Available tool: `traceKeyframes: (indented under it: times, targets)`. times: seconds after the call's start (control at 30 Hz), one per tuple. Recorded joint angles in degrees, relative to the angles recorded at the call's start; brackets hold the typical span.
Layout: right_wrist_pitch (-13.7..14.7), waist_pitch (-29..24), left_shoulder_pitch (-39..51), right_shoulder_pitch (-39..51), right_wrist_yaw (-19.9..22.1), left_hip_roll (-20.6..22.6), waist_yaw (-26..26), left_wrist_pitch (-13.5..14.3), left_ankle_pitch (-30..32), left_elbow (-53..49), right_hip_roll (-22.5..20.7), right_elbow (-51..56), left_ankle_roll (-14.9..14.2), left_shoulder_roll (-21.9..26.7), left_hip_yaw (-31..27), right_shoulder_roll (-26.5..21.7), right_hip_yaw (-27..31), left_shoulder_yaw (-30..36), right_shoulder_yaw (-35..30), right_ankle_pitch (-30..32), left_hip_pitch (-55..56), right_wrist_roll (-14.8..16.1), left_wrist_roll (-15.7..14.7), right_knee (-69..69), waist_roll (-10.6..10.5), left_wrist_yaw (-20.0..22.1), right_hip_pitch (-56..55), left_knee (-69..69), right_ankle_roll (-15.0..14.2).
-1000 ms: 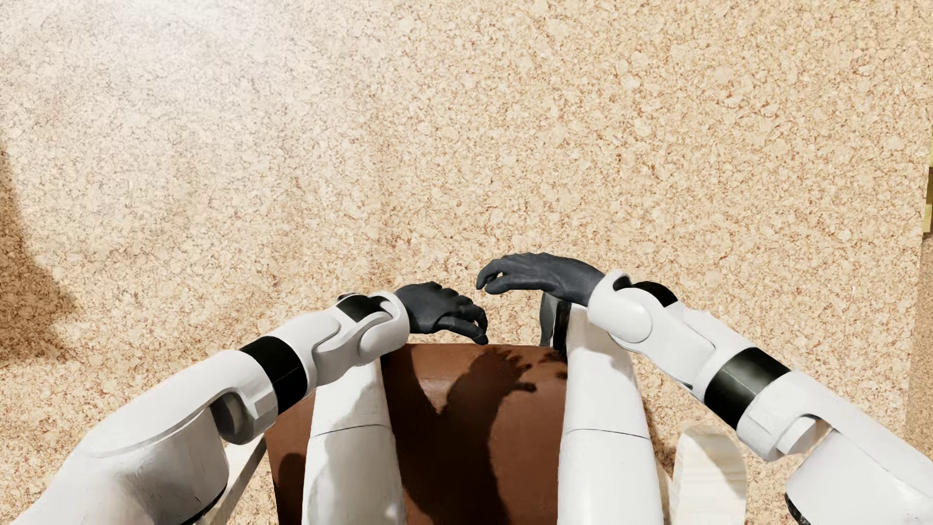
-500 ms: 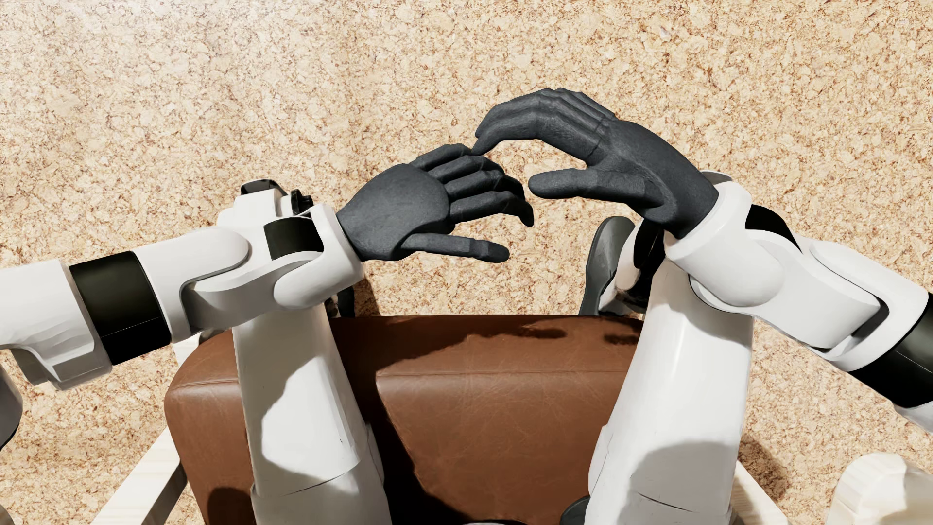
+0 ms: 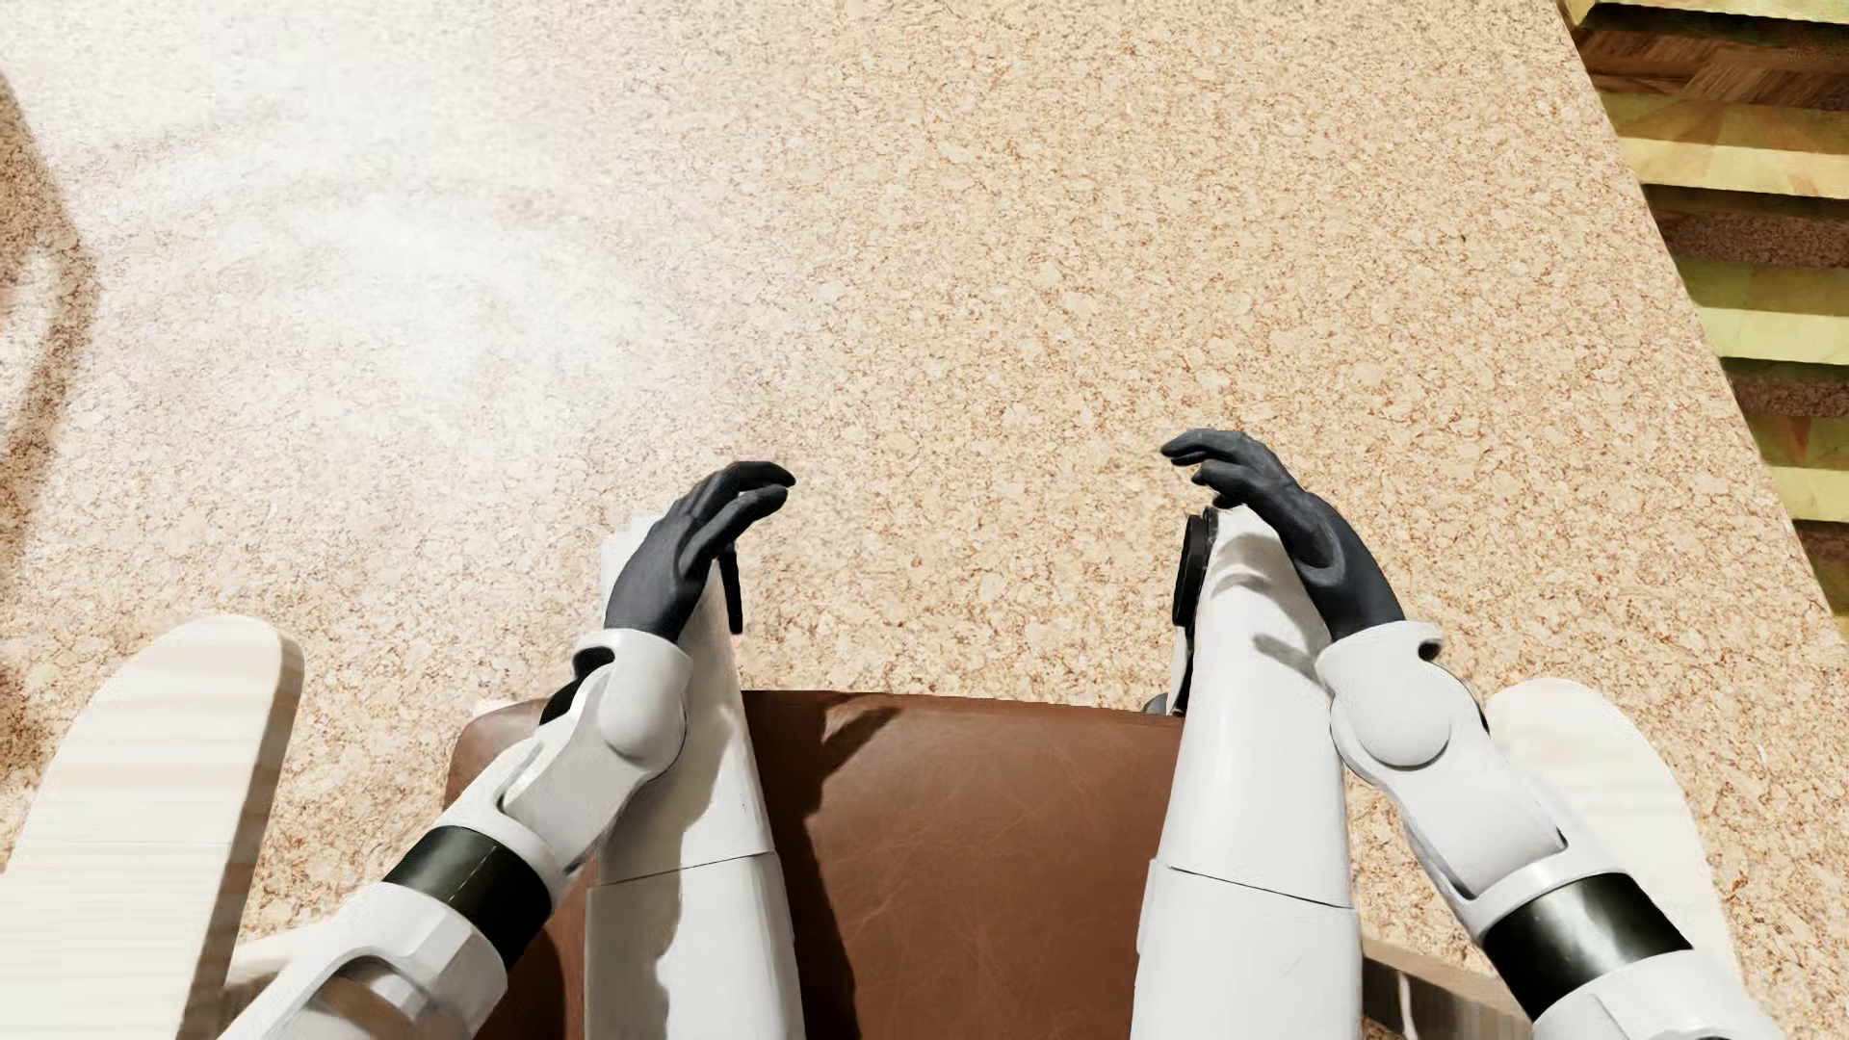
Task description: Sit down on the textiles chair
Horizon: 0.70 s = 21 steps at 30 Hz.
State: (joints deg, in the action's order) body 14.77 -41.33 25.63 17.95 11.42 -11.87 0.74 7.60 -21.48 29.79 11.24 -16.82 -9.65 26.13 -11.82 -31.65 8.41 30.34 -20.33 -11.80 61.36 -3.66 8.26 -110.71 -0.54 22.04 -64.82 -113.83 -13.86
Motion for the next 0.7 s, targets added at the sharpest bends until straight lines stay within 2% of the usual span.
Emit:
traceKeyframes:
  times: [0.07,0.1,0.13,0.17,0.2,0.23,0.27,0.3,0.33,0.37,0.4,0.53,0.7]
  targets:
    - [-2.06,1.78,-3.74,-3.18,2.52,0.31,-0.13,-1.43,-0.39,5.31,-0.39,-6.77,0.77,-2.87,0.58,4.60,-0.12,-3.60,2.29,-0.40,-2.46,5.24,-6.72,-0.36,0.55,-1.82,1.61,0.12,1.33]
    - [-1.81,2.92,-5.50,-4.48,3.72,0.51,-0.14,-1.44,-0.19,8.96,-0.57,-10.98,0.75,-3.19,0.58,6.32,-0.16,-4.88,3.32,-0.84,-3.20,6.80,-7.45,-0.59,0.74,-2.73,2.26,0.00,1.91]
    - [-2.99,3.92,-6.78,-5.28,3.01,0.91,-0.22,-3.04,-0.21,13.03,-0.72,-15.50,1.06,-3.02,0.62,7.48,0.02,-5.63,4.05,-0.78,-3.92,7.13,-7.11,-0.95,0.90,-4.97,2.50,-0.01,2.13]
    - [-5.00,4.87,-7.84,-5.74,0.47,1.23,-0.31,-4.61,-0.24,17.80,-0.98,-20.69,1.32,-2.46,0.70,8.18,0.07,-6.12,4.36,-0.97,-4.62,7.55,-7.47,-1.21,1.18,-10.39,2.83,-0.01,2.64]
    - [-7.23,5.68,-8.92,-5.91,-5.35,1.50,-0.39,-5.84,-0.32,22.63,-1.23,-26.38,1.54,-1.77,0.73,8.28,0.10,-6.51,4.37,-1.12,-5.18,7.16,-6.86,-1.41,1.30,-16.91,3.07,-0.03,3.09]
    - [-8.49,6.46,-10.42,-6.01,-9.91,1.83,-0.46,-6.31,-0.32,26.59,-1.57,-31.74,1.96,-1.17,0.92,8.26,-0.03,-6.48,3.77,-1.24,-5.58,4.56,-4.31,-1.56,1.42,-21.43,3.18,-0.01,3.64]
    - [-9.39,7.02,-12.44,-6.33,-15.66,2.14,-0.58,-6.64,-0.28,29.37,-1.79,-36.04,2.16,-1.01,0.89,8.35,-0.07,-6.79,2.86,-1.22,-5.98,0.69,-1.40,-1.66,1.47,-26.06,3.27,0.04,4.03]
    - [-8.66,7.52,-14.70,-7.02,-18.91,2.39,-0.71,-5.53,-0.29,31.51,-2.05,-39.40,2.21,-1.31,0.82,8.51,-0.06,-7.67,2.15,-1.16,-6.12,-3.02,1.83,-1.65,1.35,-28.13,3.25,0.06,4.21]
    - [-7.70,7.89,-16.99,-8.04,-21.18,2.57,-0.74,-4.95,-0.22,32.91,-2.27,-42.02,2.42,-1.68,0.85,8.85,-0.04,-8.82,1.59,-1.01,-6.33,-6.32,4.35,-1.63,1.27,-29.50,3.22,0.12,4.34]
    - [-6.78,8.01,-19.09,-9.48,-22.42,2.88,-0.76,-4.45,-0.04,33.88,-2.21,-43.67,2.63,-2.23,0.86,9.44,-0.06,-9.75,1.38,-0.91,-6.49,-9.12,5.45,-1.54,1.15,-30.06,3.36,0.22,4.41]
    - [-6.95,8.02,-21.09,-11.32,-23.31,3.07,-0.75,-4.92,0.10,34.31,-2.22,-44.59,2.73,-2.75,0.86,10.17,-0.08,-10.79,1.91,-0.79,-6.66,-10.09,5.29,-1.44,1.14,-30.56,3.58,0.30,4.40]
    - [-8.45,8.04,-26.61,-16.29,-23.32,2.80,-0.84,-6.19,0.51,33.46,-2.25,-45.43,2.77,-4.75,0.94,12.57,-0.22,-13.63,4.31,-0.33,-7.45,-8.36,2.24,-0.99,1.31,-30.23,4.59,0.61,4.30]
    - [-7.69,8.52,-27.88,-18.09,-23.09,2.88,-0.83,-4.52,0.49,28.03,-2.18,-41.38,2.98,-6.27,0.98,13.83,-0.25,-11.68,4.06,-0.27,-8.53,-7.54,3.84,-0.84,1.44,-31.68,5.89,0.60,4.24]
